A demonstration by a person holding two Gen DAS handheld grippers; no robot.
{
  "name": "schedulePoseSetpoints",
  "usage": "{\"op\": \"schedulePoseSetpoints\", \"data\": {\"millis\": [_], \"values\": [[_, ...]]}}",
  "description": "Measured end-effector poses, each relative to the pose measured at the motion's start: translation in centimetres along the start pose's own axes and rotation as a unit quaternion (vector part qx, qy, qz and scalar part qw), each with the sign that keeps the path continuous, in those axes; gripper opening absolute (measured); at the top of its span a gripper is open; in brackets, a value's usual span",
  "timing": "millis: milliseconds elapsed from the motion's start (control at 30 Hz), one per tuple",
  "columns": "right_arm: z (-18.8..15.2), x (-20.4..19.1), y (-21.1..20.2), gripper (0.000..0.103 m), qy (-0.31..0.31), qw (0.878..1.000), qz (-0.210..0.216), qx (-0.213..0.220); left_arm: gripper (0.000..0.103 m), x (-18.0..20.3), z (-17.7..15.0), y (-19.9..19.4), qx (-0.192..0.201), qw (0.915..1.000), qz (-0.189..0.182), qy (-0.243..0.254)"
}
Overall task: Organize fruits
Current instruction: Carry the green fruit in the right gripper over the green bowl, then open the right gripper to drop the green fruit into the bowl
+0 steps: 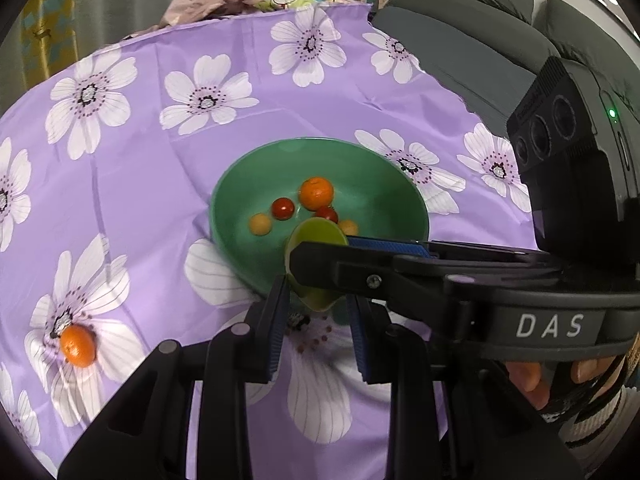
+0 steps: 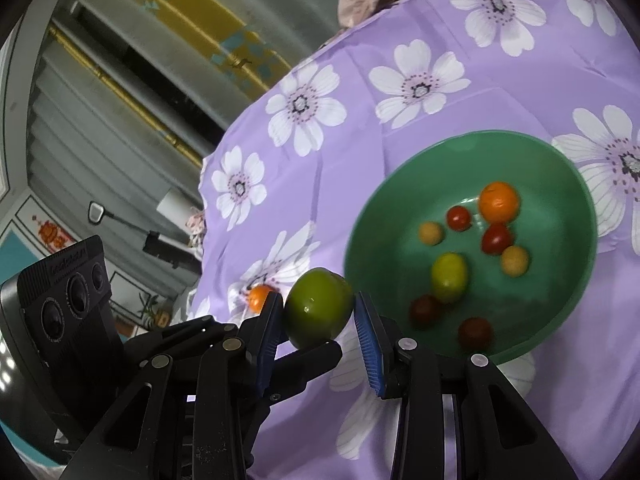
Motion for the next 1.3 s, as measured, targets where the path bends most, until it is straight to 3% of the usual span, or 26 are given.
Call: {"op": "schedulePoseSetpoints", "data": {"millis": [600, 1300], "values": [[1.0, 4.4, 0.2, 0.039, 0.027, 0.999, -0.029, 0.0, 0.028, 0.8, 1.6, 4.4, -0.024, 0.9993, -0.03, -0.002], [1.2, 3.9, 0.6, 0.039, -0.001, 0.998, -0.064, -0.006, 0.028, 0.3, 1.7, 4.8, -0.022, 0.9987, -0.045, -0.014]]}}
Point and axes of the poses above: each gripper's, at about its wrist camera, not at the fingertips, and y roughly the way its jaws point, x to its right, z to its top, the point moved 3 cm from there along y, roughly the way its jaws point, and after that the axes turned 2 degrees about -y, right-handed, at the moved point
